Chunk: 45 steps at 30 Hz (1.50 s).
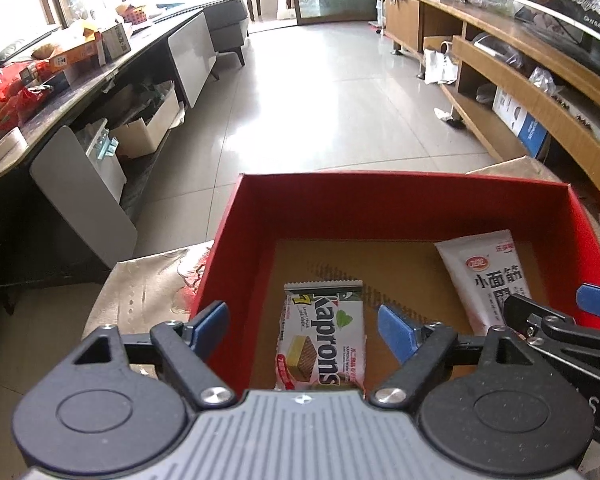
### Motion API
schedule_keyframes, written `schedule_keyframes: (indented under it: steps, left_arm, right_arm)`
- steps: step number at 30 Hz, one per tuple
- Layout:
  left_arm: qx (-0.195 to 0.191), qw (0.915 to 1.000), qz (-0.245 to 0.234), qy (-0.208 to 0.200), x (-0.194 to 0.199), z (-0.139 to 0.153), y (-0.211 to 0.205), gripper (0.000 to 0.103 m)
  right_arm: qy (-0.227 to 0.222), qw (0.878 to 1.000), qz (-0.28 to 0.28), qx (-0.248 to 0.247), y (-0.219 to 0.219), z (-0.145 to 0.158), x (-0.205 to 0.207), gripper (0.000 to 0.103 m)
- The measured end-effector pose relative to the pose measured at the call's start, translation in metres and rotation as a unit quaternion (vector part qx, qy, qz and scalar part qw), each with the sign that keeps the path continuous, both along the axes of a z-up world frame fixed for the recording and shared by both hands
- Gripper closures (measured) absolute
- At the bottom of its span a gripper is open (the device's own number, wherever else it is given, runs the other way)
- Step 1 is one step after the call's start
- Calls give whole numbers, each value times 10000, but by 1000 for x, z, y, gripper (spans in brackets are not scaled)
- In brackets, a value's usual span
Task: Organize snacks
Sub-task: 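Lower both packs into the red box and open both grippers, then withdraw both tools back toward the remaining snacks on the table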
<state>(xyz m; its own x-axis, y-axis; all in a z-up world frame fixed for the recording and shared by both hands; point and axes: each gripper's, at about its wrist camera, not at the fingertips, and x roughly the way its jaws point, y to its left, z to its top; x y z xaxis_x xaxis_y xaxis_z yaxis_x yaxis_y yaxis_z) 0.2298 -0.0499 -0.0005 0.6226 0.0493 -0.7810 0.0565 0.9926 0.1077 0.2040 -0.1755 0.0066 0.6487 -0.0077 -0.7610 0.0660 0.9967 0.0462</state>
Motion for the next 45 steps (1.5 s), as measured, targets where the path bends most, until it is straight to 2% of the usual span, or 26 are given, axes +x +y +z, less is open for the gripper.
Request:
schedule_keyframes:
  steps: [15, 27, 38, 45]
  left_arm:
    - [-294, 9995, -87, -106, -36, 24, 15, 21]
    - [-396, 9992, -58, 49, -80, 26, 51, 21]
    - [-532, 9969, 283, 511, -131, 5, 104, 21]
    - [-764, 9896, 659, 1029, -148, -24, 124, 21]
  right_arm:
    - [-224, 9997, 18, 107, 4, 20, -30, 31]
    - [-46, 9996, 287, 54, 19, 18, -66, 29]
    - [234, 9975, 664, 109, 45, 9, -98, 27]
    - [419, 9953, 864, 117, 62, 3, -108, 27]
